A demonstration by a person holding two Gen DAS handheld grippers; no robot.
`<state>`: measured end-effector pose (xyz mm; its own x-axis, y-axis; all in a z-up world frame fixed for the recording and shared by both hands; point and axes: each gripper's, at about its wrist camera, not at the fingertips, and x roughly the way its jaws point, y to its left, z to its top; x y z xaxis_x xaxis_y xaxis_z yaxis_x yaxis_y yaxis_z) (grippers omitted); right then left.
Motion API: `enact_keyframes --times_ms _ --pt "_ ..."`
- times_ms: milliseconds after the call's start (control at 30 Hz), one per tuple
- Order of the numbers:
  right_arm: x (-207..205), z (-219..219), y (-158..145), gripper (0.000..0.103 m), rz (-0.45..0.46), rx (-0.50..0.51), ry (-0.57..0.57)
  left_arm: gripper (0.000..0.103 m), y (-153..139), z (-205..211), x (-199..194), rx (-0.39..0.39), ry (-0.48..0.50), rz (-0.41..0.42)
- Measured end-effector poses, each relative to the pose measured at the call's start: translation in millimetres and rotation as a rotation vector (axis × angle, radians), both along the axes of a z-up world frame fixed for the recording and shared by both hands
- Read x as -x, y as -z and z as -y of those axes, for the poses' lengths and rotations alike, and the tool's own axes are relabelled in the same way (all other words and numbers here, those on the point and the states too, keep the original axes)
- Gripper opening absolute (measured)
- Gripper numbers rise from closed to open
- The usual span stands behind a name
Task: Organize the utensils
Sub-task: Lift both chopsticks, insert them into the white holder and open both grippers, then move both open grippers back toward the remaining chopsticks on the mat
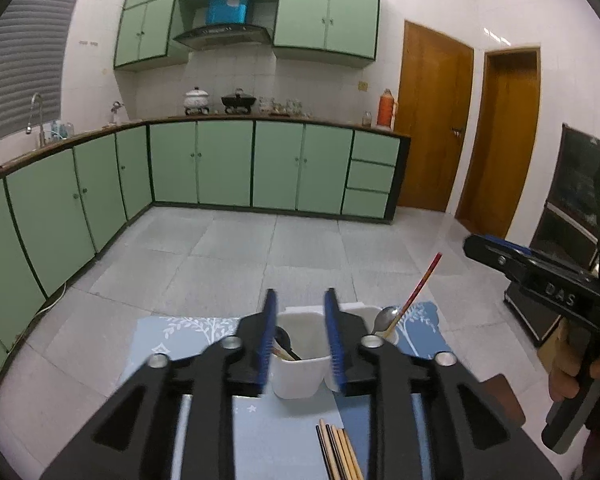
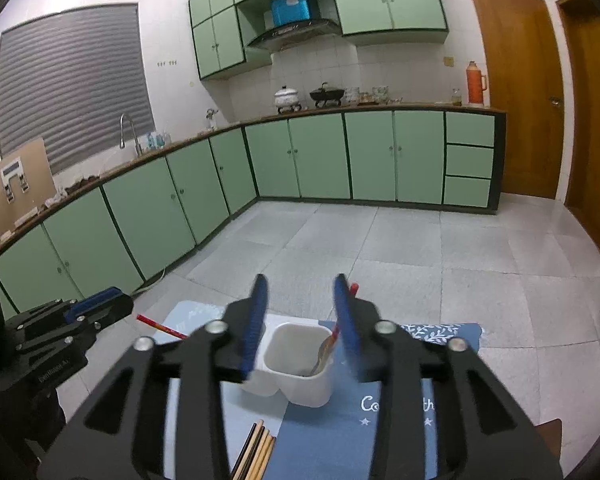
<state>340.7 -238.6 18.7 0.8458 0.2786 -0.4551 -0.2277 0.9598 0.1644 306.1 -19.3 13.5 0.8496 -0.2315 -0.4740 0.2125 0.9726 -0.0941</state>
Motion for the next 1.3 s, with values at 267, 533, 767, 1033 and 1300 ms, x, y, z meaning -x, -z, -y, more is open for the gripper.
enact_keyframes --times_ms 267,533,767,1033,1300 --pt "79 16 11 0.094 0.113 0.008 0.111 0.067 1 -20 59 0.018 -0.06 0.075" --pt "140 14 53 0.098 0.079 0.017 0.126 0.078 41 -25 114 0.02 -0.065 0.059" --pt "179 2 97 0.098 0.037 0.012 0.135 0.078 86 -29 145 0.022 -0.065 -0.003" --pt "208 -12 156 0.098 -0.07 0.053 0.138 0.078 137 -26 165 -0.062 -0.053 -0.105" --pt "226 -31 206 0.097 -0.22 0.095 0.092 0.078 168 -31 180 -0.082 -0.065 -0.183"
